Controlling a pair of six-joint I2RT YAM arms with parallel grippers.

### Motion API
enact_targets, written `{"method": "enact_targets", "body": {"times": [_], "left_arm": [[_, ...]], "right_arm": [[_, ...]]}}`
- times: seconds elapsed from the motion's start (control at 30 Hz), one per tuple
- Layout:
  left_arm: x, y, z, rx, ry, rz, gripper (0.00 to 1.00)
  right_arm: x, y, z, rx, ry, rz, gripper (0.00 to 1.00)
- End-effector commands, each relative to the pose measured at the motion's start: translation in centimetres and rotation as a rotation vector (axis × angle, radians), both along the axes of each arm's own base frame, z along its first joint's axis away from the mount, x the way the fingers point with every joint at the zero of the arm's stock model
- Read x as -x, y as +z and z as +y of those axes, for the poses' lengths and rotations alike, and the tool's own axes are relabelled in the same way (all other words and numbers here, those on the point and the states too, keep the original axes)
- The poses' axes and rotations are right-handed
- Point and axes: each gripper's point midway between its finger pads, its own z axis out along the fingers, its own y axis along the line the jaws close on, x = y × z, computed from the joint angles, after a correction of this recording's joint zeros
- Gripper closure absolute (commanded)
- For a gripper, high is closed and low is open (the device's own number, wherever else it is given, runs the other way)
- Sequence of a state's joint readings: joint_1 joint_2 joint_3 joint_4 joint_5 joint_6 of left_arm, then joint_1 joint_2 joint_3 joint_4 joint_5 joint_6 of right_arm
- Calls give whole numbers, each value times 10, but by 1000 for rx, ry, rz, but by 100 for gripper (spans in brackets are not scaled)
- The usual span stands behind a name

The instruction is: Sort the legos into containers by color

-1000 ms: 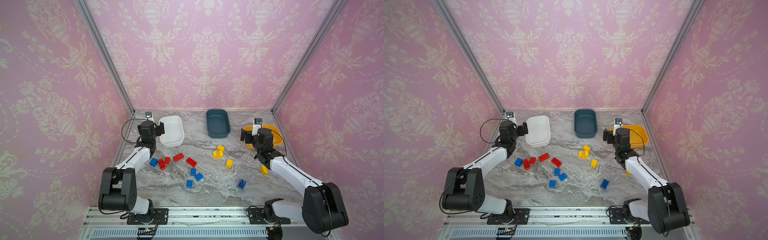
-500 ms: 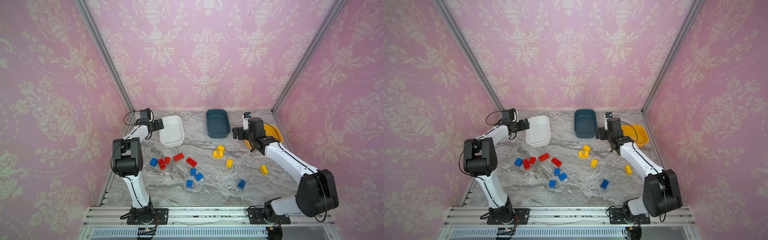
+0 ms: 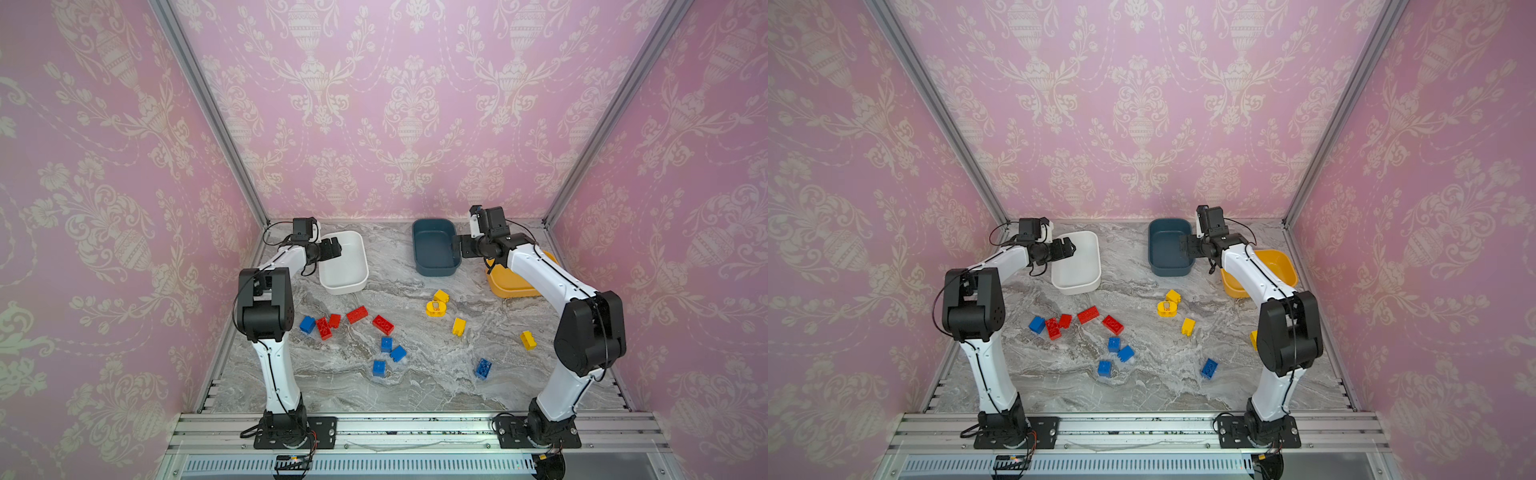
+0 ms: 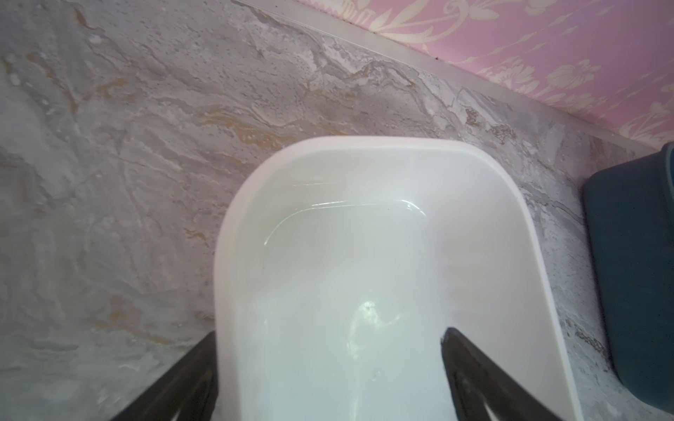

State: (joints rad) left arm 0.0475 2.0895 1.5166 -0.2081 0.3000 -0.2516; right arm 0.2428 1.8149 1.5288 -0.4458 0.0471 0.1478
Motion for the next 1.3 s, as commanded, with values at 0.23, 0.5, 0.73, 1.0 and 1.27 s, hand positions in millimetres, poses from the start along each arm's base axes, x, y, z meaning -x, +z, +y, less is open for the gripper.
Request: {"method": "enact_targets", "body": {"times": [0.23, 0.5, 0.73, 1.0, 1.27], "left_arm": [[-8, 5, -35, 56, -41, -5, 8], [-4, 18, -31, 51, -7, -40, 8], [6, 31, -33, 80, 1, -66, 8], [19, 22, -53, 154, -21, -51, 9], [16, 18, -78, 195, -33, -46, 10]], "right_arm": [[-14, -42, 3, -61, -34, 205, 0], [-44, -71, 5, -89, -49, 268, 19], [-67, -90, 1, -105, -73, 278, 43], [-73, -99, 2, -110, -66, 277, 46], [-73, -101, 2, -107, -60, 276, 46]]}}
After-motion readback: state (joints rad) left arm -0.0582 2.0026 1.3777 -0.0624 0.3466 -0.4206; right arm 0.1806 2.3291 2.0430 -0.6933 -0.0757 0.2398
